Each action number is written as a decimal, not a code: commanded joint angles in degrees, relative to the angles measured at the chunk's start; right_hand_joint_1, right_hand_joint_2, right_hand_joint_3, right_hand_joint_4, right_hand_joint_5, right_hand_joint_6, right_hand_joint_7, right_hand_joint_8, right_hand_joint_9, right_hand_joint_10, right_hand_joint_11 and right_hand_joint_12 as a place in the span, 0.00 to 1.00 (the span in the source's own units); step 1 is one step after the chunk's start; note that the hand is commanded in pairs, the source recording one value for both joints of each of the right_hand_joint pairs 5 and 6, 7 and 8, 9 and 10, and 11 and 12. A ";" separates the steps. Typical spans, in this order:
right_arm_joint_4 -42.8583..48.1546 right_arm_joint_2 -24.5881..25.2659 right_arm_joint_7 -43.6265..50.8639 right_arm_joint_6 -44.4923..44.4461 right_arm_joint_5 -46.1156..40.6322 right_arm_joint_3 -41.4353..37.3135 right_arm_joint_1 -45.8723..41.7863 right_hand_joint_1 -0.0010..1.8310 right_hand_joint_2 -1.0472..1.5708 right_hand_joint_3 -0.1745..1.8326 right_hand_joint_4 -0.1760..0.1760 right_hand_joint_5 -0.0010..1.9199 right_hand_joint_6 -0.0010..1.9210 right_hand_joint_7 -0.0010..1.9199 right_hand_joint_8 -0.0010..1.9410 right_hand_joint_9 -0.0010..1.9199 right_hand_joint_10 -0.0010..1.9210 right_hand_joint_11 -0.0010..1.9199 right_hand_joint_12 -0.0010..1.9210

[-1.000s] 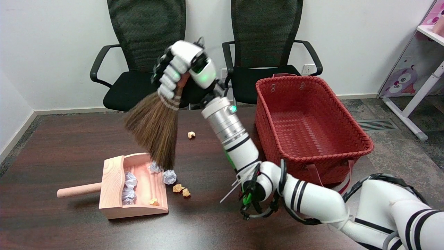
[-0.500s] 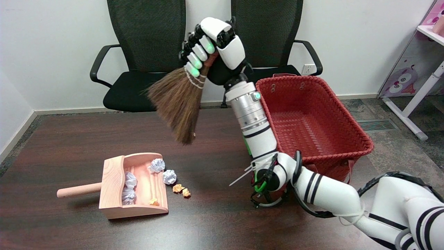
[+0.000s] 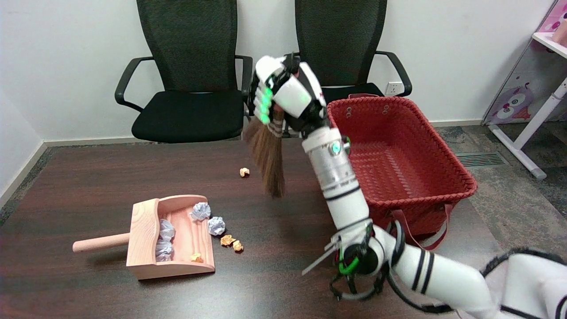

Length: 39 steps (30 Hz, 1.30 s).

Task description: Sweep the paper ball into the dustpan.

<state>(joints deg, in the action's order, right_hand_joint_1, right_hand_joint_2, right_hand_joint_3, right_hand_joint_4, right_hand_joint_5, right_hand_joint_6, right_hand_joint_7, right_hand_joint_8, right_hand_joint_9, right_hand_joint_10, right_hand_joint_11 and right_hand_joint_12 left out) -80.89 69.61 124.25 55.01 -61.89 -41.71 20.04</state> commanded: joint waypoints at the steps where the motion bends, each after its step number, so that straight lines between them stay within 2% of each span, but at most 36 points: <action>1: -5.58 12.86 22.44 1.22 -10.21 -1.55 -18.63 0.35 0.84 0.80 0.57 1.00 1.00 1.00 0.99 1.00 1.00 1.00 1.00; 4: -3.28 15.10 22.44 0.76 -7.22 -1.87 -18.28 0.35 0.83 0.80 0.56 1.00 1.00 1.00 0.99 1.00 1.00 1.00 1.00; 9: -1.25 15.22 22.45 0.99 -7.10 -0.64 -16.95 0.35 0.84 0.79 0.56 1.00 1.00 1.00 0.99 1.00 1.00 1.00 1.00; 12: 3.25 18.19 22.61 2.44 -6.59 -1.51 -16.89 0.34 0.86 0.79 0.57 1.00 1.00 1.00 0.99 1.00 1.00 1.00 1.00; 15: 8.39 22.31 22.63 4.02 -2.61 -4.84 -17.13 0.34 0.87 0.79 0.57 1.00 1.00 1.00 0.99 1.00 1.00 1.00 1.00; 20: 11.25 27.82 22.70 -0.96 8.61 -13.49 -18.21 0.33 0.92 0.76 0.58 1.00 1.00 1.00 0.99 1.00 1.00 1.00 1.00; 25: 13.02 35.77 22.70 -10.14 27.40 -25.27 -18.98 0.32 0.95 0.75 0.59 1.00 1.00 1.00 0.99 1.00 1.00 1.00 1.00; 31: 8.15 41.09 22.70 -19.87 38.91 -29.45 -20.43 0.32 0.95 0.76 0.59 1.00 1.00 1.00 0.99 1.00 1.00 1.00 1.00; 36: 6.51 45.38 22.70 -21.73 50.06 -31.71 -22.63 0.31 0.95 0.76 0.60 1.00 1.00 1.00 0.99 1.00 1.00 1.00 1.00; 39: 6.19 46.76 22.69 -25.98 55.76 -33.44 -23.37 0.31 0.95 0.77 0.60 1.00 1.00 1.00 0.99 1.00 1.00 1.00 1.00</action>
<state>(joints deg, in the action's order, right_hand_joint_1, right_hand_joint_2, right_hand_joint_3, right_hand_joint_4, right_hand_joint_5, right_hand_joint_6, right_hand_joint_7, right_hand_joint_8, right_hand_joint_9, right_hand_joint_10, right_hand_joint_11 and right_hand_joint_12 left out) -73.13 100.17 146.02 46.05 -40.13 -60.14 1.90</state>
